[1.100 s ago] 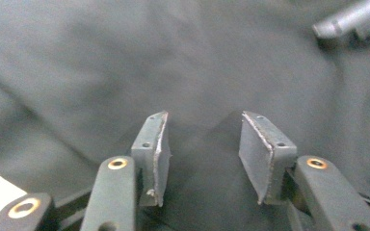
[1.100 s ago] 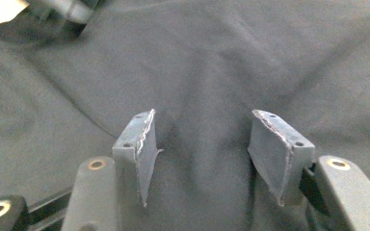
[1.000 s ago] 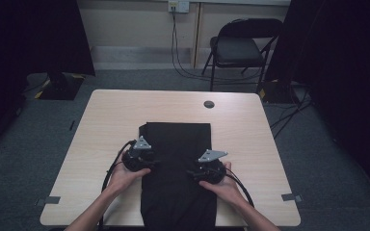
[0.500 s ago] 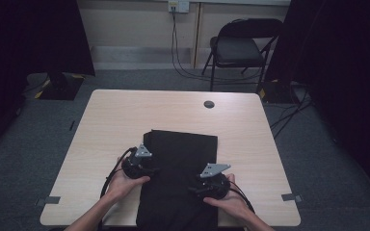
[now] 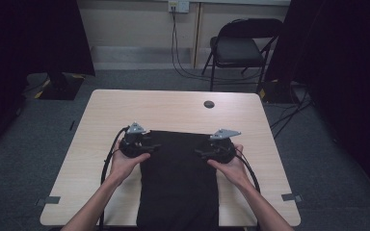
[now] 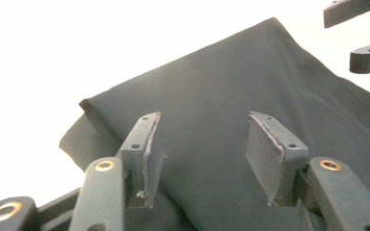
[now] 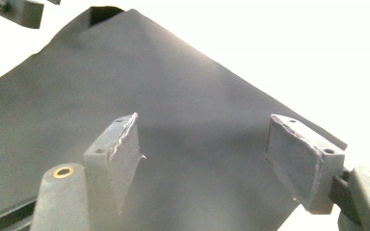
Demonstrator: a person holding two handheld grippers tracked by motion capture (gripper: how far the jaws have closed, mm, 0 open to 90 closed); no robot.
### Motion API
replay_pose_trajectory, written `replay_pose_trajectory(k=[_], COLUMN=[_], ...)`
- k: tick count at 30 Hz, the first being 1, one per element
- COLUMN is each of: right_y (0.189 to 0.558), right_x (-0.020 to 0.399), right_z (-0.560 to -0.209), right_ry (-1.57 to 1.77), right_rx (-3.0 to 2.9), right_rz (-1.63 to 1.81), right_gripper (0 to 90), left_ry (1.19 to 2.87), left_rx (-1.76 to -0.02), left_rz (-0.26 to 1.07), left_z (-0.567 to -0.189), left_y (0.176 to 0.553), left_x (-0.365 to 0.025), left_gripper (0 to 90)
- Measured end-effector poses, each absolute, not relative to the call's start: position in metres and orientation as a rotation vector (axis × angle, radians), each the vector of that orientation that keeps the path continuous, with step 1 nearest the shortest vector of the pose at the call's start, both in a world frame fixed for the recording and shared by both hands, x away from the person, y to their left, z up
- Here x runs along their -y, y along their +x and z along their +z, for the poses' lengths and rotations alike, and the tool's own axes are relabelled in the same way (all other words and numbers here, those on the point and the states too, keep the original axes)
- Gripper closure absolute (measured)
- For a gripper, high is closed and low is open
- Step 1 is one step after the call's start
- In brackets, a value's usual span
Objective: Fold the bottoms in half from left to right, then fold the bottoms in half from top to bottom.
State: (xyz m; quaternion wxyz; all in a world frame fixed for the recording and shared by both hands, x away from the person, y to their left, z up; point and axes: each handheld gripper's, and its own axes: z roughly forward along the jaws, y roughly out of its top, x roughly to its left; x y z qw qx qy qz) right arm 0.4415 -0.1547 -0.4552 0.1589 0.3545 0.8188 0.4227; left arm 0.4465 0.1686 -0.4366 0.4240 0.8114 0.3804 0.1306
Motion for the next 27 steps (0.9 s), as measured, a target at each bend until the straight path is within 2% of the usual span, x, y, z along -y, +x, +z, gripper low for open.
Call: replay_pose_trajectory(k=[7,16,19,21,27], right_y=[0.474,0.502,0.507,0.510,0.517], right_x=[0.152,0.143,0.141,0.139,0.135], right_z=[-0.459,-0.471,-0.475,-0.479,-0.487], right_ry=[1.069,1.103,1.111,1.111,1.137], right_rx=[-2.301,-2.321,-2.322,-2.333,-2.345], right_rz=[1.166,1.075,1.078,1.059,1.026], right_gripper=[25.2,23.2,23.1,19.9,20.1], left_ry=[2.059,2.057,2.051,2.057,2.062], left_rx=[-1.008,-1.092,-1.114,-1.105,-1.124], left_rz=[0.355,0.383,0.381,0.383,0.357], left_z=[-0.452,-0.477,-0.484,-0.485,-0.491], left_y=[0.478,0.498,0.501,0.503,0.510], left_x=[-0.172,-0.182,-0.182,-0.182,-0.182], left_gripper=[43.7,36.3,33.4,31.3,25.7])
